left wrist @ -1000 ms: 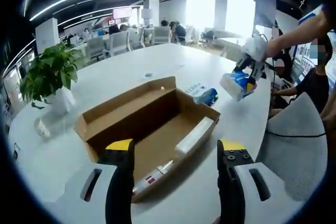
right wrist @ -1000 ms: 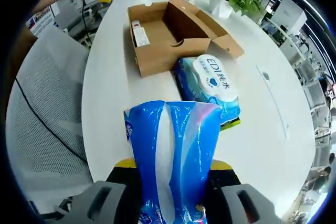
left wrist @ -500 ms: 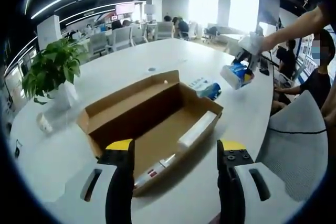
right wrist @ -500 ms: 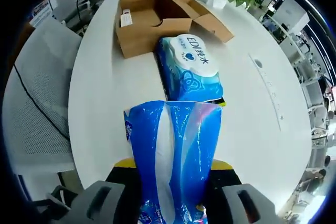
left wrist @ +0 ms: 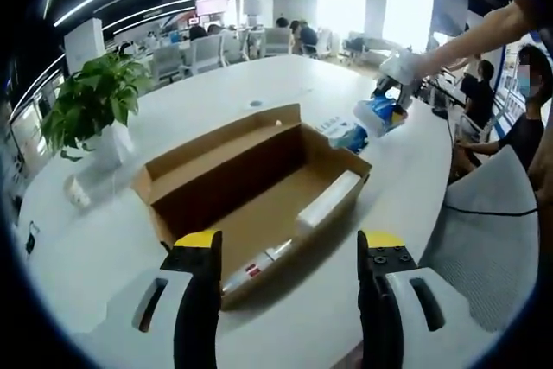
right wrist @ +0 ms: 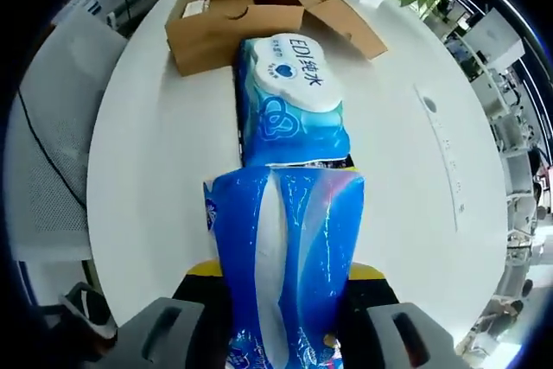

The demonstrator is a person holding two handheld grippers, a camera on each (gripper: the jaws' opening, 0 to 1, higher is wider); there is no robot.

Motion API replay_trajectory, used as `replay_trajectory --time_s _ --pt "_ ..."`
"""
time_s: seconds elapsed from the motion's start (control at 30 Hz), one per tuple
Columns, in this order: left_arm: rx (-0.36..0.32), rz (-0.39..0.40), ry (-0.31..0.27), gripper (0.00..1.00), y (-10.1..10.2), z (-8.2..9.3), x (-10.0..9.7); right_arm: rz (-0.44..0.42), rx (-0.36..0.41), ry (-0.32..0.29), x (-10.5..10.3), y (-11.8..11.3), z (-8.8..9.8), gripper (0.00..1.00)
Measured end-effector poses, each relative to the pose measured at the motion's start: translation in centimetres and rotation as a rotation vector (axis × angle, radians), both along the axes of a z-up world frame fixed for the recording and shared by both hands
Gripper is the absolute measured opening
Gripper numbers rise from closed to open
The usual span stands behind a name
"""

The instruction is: Operate the shoe box by opening the lid, removing the specified soft item, and placing it in the target area until the item is outside and the box remains undamaged.

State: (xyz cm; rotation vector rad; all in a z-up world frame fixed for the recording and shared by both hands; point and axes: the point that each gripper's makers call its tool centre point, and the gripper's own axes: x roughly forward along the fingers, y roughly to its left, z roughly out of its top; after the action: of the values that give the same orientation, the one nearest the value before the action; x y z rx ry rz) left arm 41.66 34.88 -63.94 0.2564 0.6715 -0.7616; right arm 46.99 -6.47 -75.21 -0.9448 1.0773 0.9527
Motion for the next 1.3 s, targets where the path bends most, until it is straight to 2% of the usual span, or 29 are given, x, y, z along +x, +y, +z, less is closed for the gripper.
replay_trajectory --time_s 0.37,0.63,1.3 --pt "0.025 -0.008 0.015 0.64 -0.1 -0.4 0.0 0.088 -0.050 0.008 1.4 0.8 -1.2 0.45" --pt "0.042 -0.028 0.028 0.64 -0.5 -0.9 -0.1 0.101 -0.035 0.013 2.2 1.0 -1.5 0.46" --pt "0.053 -0.047 0.043 0.64 -1.2 -1.2 -0.4 0.168 -0.057 0.040 2.6 0.4 -2.3 0.50"
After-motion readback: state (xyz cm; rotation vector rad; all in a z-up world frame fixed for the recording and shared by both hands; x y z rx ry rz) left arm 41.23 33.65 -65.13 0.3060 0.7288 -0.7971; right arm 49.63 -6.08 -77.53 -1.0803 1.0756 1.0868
